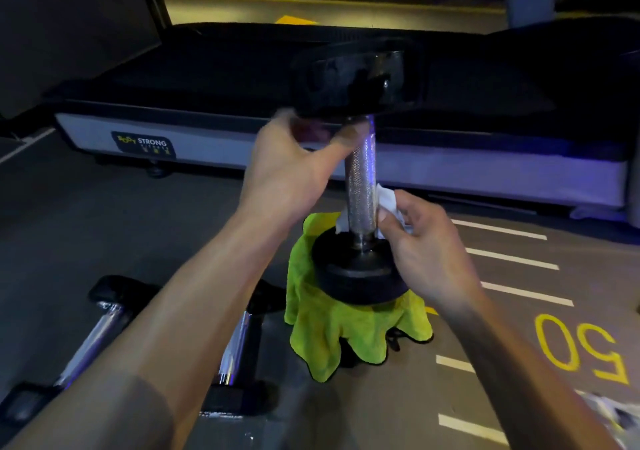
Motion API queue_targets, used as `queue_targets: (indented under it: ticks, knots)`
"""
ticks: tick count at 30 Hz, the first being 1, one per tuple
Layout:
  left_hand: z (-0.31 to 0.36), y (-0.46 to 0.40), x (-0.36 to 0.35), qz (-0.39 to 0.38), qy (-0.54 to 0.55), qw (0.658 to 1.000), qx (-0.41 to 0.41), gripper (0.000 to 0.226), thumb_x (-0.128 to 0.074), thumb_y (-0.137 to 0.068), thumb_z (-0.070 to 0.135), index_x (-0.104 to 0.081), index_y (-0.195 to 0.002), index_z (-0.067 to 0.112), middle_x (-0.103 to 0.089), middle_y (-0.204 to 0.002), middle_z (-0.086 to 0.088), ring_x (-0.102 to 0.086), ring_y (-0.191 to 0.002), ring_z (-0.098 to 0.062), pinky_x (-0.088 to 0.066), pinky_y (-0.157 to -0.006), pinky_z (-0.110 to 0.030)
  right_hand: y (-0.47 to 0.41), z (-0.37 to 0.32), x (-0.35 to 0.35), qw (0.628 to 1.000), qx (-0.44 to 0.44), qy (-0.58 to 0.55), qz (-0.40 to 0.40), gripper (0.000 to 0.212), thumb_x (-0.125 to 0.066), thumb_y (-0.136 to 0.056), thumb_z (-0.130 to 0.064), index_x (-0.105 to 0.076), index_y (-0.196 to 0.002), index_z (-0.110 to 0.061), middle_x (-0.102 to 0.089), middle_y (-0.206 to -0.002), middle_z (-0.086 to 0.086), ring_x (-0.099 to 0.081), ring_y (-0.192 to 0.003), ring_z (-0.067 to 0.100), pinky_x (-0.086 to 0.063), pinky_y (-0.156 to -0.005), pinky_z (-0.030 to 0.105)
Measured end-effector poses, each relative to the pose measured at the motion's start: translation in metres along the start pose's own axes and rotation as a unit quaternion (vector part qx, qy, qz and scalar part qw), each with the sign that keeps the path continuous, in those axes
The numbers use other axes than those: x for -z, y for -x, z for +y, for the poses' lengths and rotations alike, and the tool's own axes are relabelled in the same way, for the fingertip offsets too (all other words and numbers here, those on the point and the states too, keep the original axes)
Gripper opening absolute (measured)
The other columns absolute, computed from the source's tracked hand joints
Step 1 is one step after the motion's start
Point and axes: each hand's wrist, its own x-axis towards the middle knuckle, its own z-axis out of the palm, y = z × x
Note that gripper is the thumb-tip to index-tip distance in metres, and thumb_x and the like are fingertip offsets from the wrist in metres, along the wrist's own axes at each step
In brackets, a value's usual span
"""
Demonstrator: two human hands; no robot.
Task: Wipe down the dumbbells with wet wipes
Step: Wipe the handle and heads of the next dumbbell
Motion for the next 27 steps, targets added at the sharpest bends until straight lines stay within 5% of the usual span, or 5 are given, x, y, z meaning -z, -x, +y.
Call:
queue_targets:
  ticks: [3, 7, 16, 22, 27]
  knots:
    - [0.005, -0.003, 0.009, 0.04, -0.04, 0.992, -0.115, 0.102, -0.095, -0.07, 0.044, -0.036, -0.152, 0.03, -0.05, -0.145, 0.003, -0.051, -0.133, -0.007, -0.045, -0.111, -0.024, 0.002, -0.002, 0.002, 1.0, 0.004, 0.008, -0.008, 0.017, -0.052, -0.102, -0.023, -0.069, -0.105, -0.021, -0.075, -0.094, -0.002, -0.069, -0.093, 0.019, -0.055, -0.089, 0.048]
    - [0.013, -0.009, 0.009, 0.015, -0.077, 0.966, -0.248, 0.083, -0.094, -0.072, 0.028, -0.053, -0.143, 0.023, -0.051, -0.135, 0.005, -0.054, -0.123, -0.004, -0.047, -0.107, -0.024, 0.009, -0.007, 0.004, 1.0, 0.006, -0.004, 0.001, 0.017, -0.053, -0.103, -0.02, -0.07, -0.104, -0.025, -0.075, -0.093, -0.007, -0.069, -0.092, 0.012, -0.055, -0.089, 0.043]
    - [0.009, -0.017, 0.018, -0.014, -0.082, 0.965, -0.248, 0.078, -0.091, -0.073, 0.045, -0.054, -0.141, 0.029, -0.056, -0.13, 0.01, -0.059, -0.119, -0.006, -0.053, -0.101, -0.037, 0.034, -0.012, 0.026, 0.987, 0.062, -0.012, 0.15, 0.023, -0.064, -0.098, -0.017, -0.062, -0.09, -0.037, -0.071, -0.092, -0.02, -0.064, -0.086, -0.004, -0.044, -0.072, 0.01]
    - [0.01, -0.023, 0.023, -0.036, -0.088, 0.969, -0.228, 0.084, -0.079, -0.073, 0.071, -0.05, -0.144, 0.036, -0.054, -0.134, 0.012, -0.056, -0.122, -0.002, -0.05, -0.105, -0.033, 0.031, -0.039, 0.059, 0.986, 0.128, 0.106, -0.009, 0.009, -0.068, -0.089, -0.031, -0.073, -0.091, -0.039, -0.054, -0.101, -0.012, -0.06, -0.095, 0.007, -0.047, -0.078, 0.026]
    - [0.007, -0.024, 0.025, -0.032, -0.084, 0.97, -0.228, 0.08, -0.078, -0.075, 0.07, -0.051, -0.143, 0.036, -0.055, -0.131, 0.013, -0.057, -0.12, 0.0, -0.05, -0.103, -0.029, 0.012, -0.053, 0.05, 0.95, 0.159, 0.266, -0.027, 0.017, -0.069, -0.088, -0.015, -0.07, -0.09, -0.032, -0.049, -0.078, -0.01, -0.052, -0.072, 0.007, -0.036, -0.062, 0.025]
